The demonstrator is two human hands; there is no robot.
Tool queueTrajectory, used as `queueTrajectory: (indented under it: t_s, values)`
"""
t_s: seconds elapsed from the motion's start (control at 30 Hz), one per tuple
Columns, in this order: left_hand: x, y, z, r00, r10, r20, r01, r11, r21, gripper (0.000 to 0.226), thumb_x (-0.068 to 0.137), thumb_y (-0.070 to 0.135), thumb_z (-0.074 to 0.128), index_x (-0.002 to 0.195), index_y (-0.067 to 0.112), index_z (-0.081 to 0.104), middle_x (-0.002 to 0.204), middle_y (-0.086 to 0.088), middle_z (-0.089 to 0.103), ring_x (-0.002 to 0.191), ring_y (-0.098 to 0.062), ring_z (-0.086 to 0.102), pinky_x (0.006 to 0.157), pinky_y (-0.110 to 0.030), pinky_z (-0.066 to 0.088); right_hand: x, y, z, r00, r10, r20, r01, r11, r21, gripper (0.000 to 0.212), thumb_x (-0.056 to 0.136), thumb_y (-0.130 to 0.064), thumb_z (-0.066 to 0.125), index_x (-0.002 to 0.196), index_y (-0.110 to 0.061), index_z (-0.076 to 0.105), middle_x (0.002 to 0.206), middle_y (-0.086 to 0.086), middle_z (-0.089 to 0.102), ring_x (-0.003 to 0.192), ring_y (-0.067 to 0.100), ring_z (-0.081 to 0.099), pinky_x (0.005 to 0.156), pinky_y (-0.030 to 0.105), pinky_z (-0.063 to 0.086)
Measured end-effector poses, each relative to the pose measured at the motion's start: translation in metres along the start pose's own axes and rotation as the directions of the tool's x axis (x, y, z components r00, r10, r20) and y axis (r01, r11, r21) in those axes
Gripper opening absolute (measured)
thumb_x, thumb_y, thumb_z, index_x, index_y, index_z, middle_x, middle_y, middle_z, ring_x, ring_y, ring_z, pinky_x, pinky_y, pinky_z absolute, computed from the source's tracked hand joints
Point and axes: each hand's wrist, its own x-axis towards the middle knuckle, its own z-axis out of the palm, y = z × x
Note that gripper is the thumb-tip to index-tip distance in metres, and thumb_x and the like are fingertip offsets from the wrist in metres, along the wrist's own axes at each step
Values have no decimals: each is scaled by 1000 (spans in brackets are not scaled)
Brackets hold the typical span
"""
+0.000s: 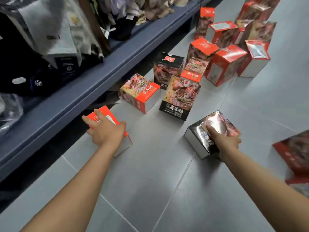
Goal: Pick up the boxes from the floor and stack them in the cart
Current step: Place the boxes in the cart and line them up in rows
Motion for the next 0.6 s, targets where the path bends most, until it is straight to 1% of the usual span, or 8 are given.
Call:
queueTrajectory:
  t_s: [0.07, 0.13, 0.17, 0.23, 0.33, 0.4, 0.5, 0.6]
  values:
    - [-16, -1, 1, 990, 137, 37, -137, 990, 25, 99, 74, 44, 71, 151, 25, 12, 157, -13, -3, 126, -47, 34, 93, -49, 42, 1, 3, -4, 999, -13, 49, 13, 1000, -6, 116, 62, -49, 86, 144, -6, 16, 141, 16, 42, 127, 35, 45, 103, 48, 43]
    - [-37, -6, 3, 953, 286, 101, -292, 955, 51, 97, 75, 45, 70, 151, 27, 12, 157, -13, -2, 127, -46, 33, 96, -49, 41, -3, 7, -11, 994, -9, 111, 10, 1000, -9, 111, 62, -44, 88, 142, -9, 19, 134, 13, 45, 119, 34, 50, 99, 50, 46]
    - [-47, -8, 5, 928, 347, 134, -358, 931, 69, 99, 75, 46, 70, 151, 28, 10, 156, -11, -2, 128, -45, 33, 97, -48, 40, -5, 9, -13, 989, -2, 151, 3, 1000, -3, 108, 63, -41, 88, 141, -11, 20, 129, 12, 46, 112, 32, 52, 94, 50, 49]
    - [-62, -11, 9, 886, 418, 202, -448, 883, 141, 104, 74, 52, 70, 151, 31, 3, 155, -9, 1, 130, -41, 34, 97, -48, 41, -10, 12, -17, 973, 5, 229, -2, 1000, -14, 99, 66, -34, 88, 138, -12, 24, 119, 10, 50, 92, 26, 56, 73, 41, 52]
    - [-64, 3, 12, 880, 382, 281, -455, 849, 270, 106, 72, 61, 67, 150, 32, 1, 151, -16, 9, 127, -41, 36, 96, -48, 41, -12, 13, -19, 951, -12, 308, 26, 999, -39, 85, 69, -23, 87, 132, -10, 32, 108, 10, 54, 70, 15, 55, 45, 25, 44]
    - [-54, 19, 11, 901, 306, 307, -392, 878, 274, 93, 74, 58, 67, 147, 31, 16, 139, -18, 23, 118, -42, 43, 91, -44, 42, -14, 13, -20, 941, -18, 338, 41, 997, -61, 81, 69, -22, 87, 129, -10, 35, 104, 9, 57, 70, 15, 55, 42, 24, 41]
    - [-45, 33, 7, 909, 320, 266, -375, 907, 192, 64, 76, 46, 67, 128, 22, 40, 123, -17, 35, 104, -43, 51, 83, -39, 43, -14, 17, -19, 930, -35, 367, 61, 996, -58, 84, 62, -23, 91, 128, -7, 41, 109, 15, 63, 74, 20, 63, 40, 24, 46]
    - [-55, 30, 6, 873, 485, 43, -487, 871, 57, 60, 76, 45, 69, 122, 20, 41, 123, -15, 33, 106, -43, 48, 82, -44, 45, -11, 23, -16, 916, -74, 395, 80, 997, 2, 86, 58, -16, 93, 128, -3, 45, 108, 20, 66, 79, 28, 69, 43, 27, 51]
